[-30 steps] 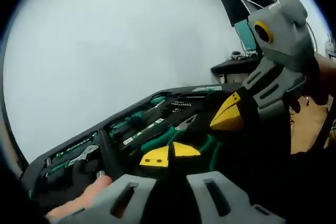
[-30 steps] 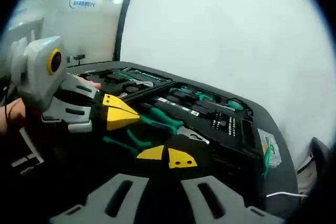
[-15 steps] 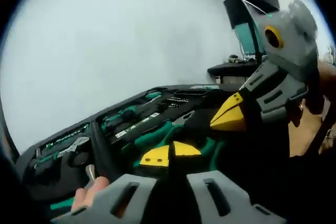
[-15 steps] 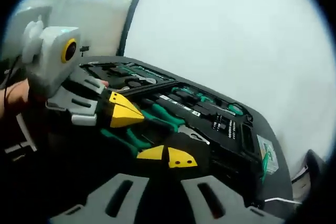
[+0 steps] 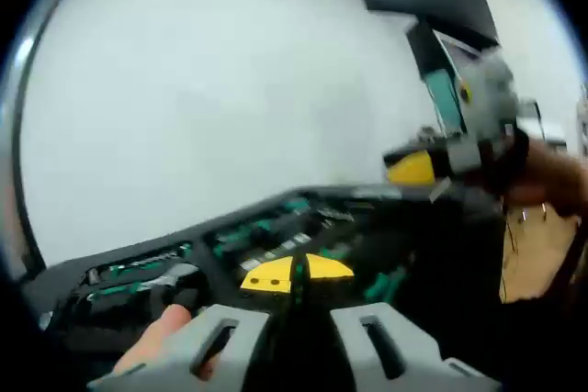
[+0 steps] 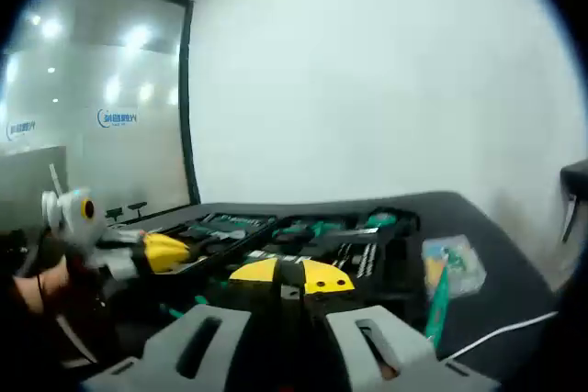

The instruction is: Pick up the tools and put them into their designated positions in the toolbox.

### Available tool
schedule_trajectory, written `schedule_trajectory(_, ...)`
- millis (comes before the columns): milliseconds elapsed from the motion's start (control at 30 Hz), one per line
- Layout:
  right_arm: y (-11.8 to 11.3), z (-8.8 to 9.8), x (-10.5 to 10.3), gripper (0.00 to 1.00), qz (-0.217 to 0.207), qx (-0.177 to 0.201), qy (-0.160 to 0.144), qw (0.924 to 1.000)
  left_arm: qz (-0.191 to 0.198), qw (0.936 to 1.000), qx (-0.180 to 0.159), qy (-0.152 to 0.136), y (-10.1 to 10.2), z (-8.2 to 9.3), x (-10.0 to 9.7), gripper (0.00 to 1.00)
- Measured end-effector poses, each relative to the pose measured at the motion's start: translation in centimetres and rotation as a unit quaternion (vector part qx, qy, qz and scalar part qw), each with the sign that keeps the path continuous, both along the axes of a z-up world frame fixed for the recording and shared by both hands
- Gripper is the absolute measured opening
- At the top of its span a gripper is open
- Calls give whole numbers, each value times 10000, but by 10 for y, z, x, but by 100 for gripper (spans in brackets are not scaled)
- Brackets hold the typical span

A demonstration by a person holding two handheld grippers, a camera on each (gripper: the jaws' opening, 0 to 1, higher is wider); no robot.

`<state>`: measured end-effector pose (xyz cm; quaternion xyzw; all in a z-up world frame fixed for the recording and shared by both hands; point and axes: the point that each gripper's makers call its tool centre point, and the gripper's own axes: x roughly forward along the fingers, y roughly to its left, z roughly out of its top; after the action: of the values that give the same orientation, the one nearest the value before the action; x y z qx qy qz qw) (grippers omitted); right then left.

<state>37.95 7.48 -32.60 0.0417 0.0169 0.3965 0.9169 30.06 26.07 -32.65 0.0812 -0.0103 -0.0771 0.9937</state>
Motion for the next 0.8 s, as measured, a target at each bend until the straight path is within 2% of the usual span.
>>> schedule_trajectory(33,-4,-1,6,7,-65,-160,-179,9997,58,9999,37,-137,11,8,-2,3)
schedule_trajectory(133,-18,0,16,8,-344,-291,-525,9976,392,9989,121,-240,61,13,-11,7)
schedule_trajectory(167,-24,1,19,9,-479,-306,-667,9962,610,9977,138,-246,86,12,-17,7)
schedule_trajectory(200,-28,0,22,9,-582,-328,-717,9952,738,9968,133,-269,103,11,-22,7)
schedule_trajectory(233,-32,-2,22,9,-645,-389,-745,9944,933,9948,243,-324,127,10,-28,7)
schedule_trajectory(267,-33,-5,23,9,-672,-426,-720,9942,1048,9934,332,-337,142,9,-34,7)
schedule_trajectory(300,-36,-10,26,10,-692,-439,-597,9948,1137,9922,351,-357,163,5,-42,7)
schedule_trajectory(333,-36,-14,24,11,-652,-422,-431,9960,1165,9917,358,-411,174,1,-48,7)
schedule_trajectory(367,-33,-15,19,12,-483,-296,-287,9980,1320,9900,134,-472,194,-3,-57,7)
schedule_trajectory(433,-36,-13,16,13,-542,-373,-309,9974,1378,9894,-72,-447,215,-13,-67,7)
schedule_trajectory(467,-39,-14,16,13,-616,-507,-324,9963,1359,9895,-81,-475,217,-14,-70,7)
schedule_trajectory(533,-45,-11,17,13,-707,-642,-365,9948,1133,9901,-392,-726,215,-13,-77,7)
schedule_trajectory(567,-50,-13,21,13,-817,-770,-318,9932,949,9887,-745,-890,214,-14,-80,7)
schedule_trajectory(633,-57,-12,27,13,-864,-786,-195,9930,1080,9907,-507,-661,219,-19,-80,6)
schedule_trajectory(667,-59,-10,28,13,-878,-734,-143,9933,1078,9894,-517,-829,220,-15,-77,7)
schedule_trajectory(700,-62,-11,31,13,-908,-761,-52,9929,1058,9900,-511,-778,218,-17,-77,7)
schedule_trajectory(733,-70,-19,37,13,-1016,-1122,78,9884,865,9936,-418,-596,210,-23,-75,7)
schedule_trajectory(767,-78,-26,42,13,-1160,-1383,226,9833,713,9950,-432,-551,204,-25,-74,7)
schedule_trajectory(800,-86,-32,50,13,-1321,-1499,432,9789,582,9958,-523,-478,200,-27,-73,7)
